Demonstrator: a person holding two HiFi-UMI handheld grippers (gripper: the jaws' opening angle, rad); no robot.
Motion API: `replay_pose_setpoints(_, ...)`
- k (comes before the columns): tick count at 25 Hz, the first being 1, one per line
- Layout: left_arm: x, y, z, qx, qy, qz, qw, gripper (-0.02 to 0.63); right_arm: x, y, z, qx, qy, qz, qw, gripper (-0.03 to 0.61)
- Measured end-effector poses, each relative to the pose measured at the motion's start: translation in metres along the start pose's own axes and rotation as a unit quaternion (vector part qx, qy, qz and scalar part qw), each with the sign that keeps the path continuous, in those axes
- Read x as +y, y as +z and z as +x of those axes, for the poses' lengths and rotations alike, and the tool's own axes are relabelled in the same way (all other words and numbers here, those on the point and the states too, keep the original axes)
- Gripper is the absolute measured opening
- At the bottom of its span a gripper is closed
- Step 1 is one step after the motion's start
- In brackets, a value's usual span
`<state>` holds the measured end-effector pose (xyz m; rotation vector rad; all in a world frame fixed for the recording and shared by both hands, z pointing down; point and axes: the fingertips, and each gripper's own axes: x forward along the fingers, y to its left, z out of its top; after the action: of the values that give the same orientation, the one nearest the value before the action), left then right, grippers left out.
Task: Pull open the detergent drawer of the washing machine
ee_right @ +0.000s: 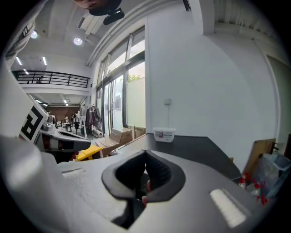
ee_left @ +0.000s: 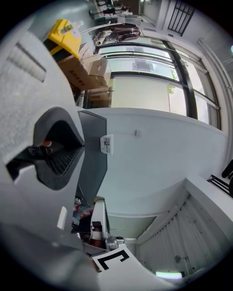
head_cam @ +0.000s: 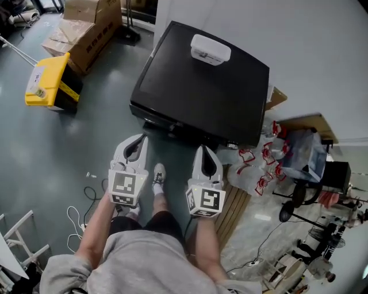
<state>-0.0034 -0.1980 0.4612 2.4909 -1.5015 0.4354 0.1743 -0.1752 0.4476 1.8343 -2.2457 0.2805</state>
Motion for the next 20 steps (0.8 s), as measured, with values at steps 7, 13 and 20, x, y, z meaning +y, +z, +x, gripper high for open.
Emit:
replay_pose_setpoints(7, 0.011, -0.051, 0.031, 0.043, 0.007, -0.017, 0.9989, 0.011, 0.005, -0.056, 0.035, 0.048, 0.023, 0.017, 0.998, 0.003)
replay_pose_setpoints(13, 0.025, -0.087, 0.049, 0.067, 0.019, -0.028, 0.9972, 0.011, 0.016, -0.097, 0.061, 0.073, 0.045, 0.024, 0.996, 0.003)
replay_pose_setpoints(20, 0.046, -0.120, 0.064, 0.091, 0.039, -0.030, 0.9946, 0.011, 0.020, -0.127, 0.082, 0.086, 0.063, 0.034, 0.994, 0.003)
